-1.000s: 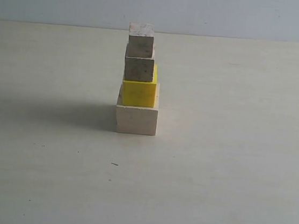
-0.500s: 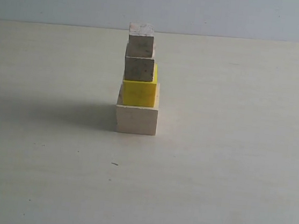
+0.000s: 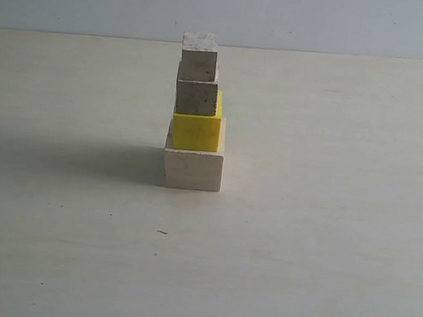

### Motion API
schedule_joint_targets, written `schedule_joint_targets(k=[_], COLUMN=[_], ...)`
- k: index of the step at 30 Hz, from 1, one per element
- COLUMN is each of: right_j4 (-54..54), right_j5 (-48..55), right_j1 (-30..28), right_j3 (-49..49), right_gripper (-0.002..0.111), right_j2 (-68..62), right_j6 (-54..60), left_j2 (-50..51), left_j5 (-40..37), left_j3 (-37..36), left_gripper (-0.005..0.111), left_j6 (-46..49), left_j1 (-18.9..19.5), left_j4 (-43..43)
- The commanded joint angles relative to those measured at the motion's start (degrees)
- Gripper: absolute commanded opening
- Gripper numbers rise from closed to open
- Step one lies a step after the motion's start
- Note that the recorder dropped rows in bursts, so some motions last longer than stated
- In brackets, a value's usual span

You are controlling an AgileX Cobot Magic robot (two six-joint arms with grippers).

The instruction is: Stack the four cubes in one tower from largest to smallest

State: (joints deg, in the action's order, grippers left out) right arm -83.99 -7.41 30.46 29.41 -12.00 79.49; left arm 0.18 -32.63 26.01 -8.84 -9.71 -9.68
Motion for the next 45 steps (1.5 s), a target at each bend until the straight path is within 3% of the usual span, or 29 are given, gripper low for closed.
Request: schedule_joint_targets(k=[1, 7, 22, 33, 45], right_j4=[0.06, 0.06, 0.07, -1.51, -1.51], right_j5=[0.15, 0.15, 0.15, 0.15, 0.15], right_j1=[-0.09, -0.09, -0.09, -0.09, -0.09], right_j3=[-0.41, -0.41, -0.41, -0.41, -0.41], right_gripper=[0.0, 0.0, 0.0, 0.0, 0.0], right_j2=[0.01, 0.01, 0.01, 0.01, 0.01], right_j6=[0.0, 0.0, -0.23, -0.11, -0.11], left_j2=[-0.18, -0.18, -0.18, -0.18, -0.18], left_j5=[4.73, 1.44, 1.44, 1.44, 1.44], left_j3=[-4.31, -5.65, -5.65, -5.65, -5.65], left_gripper=[0.0, 0.0, 0.0, 0.0, 0.0], left_j6=[-0.07, -0.07, -0.07, -0.07, -0.18], left_j1=[0.05, 0.05, 0.05, 7.17, 7.57], left_j4=[-0.75, -0.75, -0.75, -0.75, -0.75])
